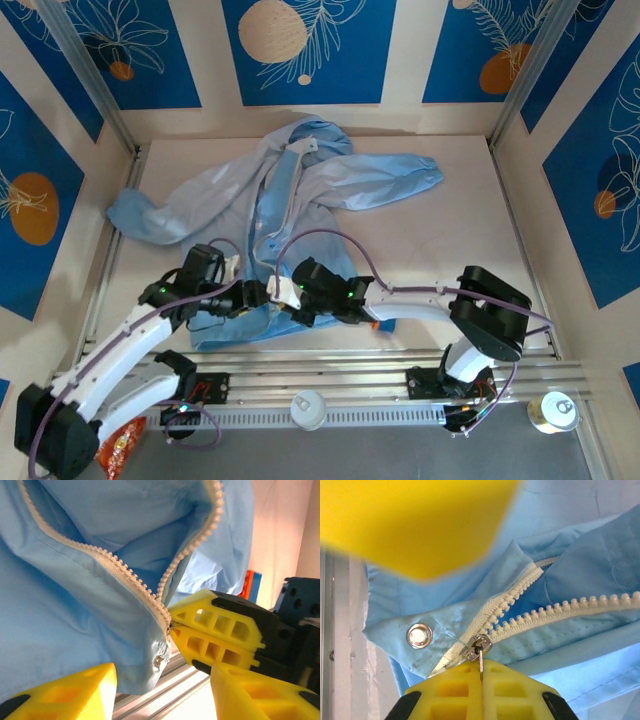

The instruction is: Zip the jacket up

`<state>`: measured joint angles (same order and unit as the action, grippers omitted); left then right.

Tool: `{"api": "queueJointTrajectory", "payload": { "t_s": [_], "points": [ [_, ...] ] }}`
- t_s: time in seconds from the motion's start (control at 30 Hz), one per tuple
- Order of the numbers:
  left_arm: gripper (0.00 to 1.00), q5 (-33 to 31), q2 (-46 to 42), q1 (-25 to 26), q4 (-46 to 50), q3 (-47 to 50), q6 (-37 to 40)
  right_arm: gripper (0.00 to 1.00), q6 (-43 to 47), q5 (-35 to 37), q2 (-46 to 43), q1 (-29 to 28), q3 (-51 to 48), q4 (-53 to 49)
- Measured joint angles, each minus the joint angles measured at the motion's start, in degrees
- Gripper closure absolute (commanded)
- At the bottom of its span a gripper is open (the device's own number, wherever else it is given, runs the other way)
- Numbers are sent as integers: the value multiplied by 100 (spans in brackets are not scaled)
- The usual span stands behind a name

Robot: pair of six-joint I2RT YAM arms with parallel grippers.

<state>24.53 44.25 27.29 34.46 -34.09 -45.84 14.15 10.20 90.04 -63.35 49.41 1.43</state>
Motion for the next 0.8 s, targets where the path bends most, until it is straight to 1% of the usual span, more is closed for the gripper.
{"api": "queueJointTrajectory", "payload": {
  "t_s": [0.07,0.17,0.3,0.43,0.5,0.67,0.8],
  "points": [
    [50,-203,-516,24,98,4,-184,100,-76,-125,-61,42,55,-111],
    [51,-481,-1200,195,66,192,-562,100,-153,-341,-114,122,192,-345],
    [51,-846,-1690,710,-170,800,-1209,100,-205,-570,-114,184,372,-590],
    [50,-1196,-1602,1314,-704,1314,-1788,100,-278,-737,-114,247,459,-769],
    [50,-1331,-1502,1497,-1071,1475,-2013,100,-310,-793,-114,269,487,-835],
    [51,-1528,-1416,1587,-2022,1875,-2465,100,-387,-925,-114,310,535,-955],
    [51,-1589,-1379,1591,-2509,2050,-2691,100,-426,-953,-111,341,610,-1060]
  ]
}}
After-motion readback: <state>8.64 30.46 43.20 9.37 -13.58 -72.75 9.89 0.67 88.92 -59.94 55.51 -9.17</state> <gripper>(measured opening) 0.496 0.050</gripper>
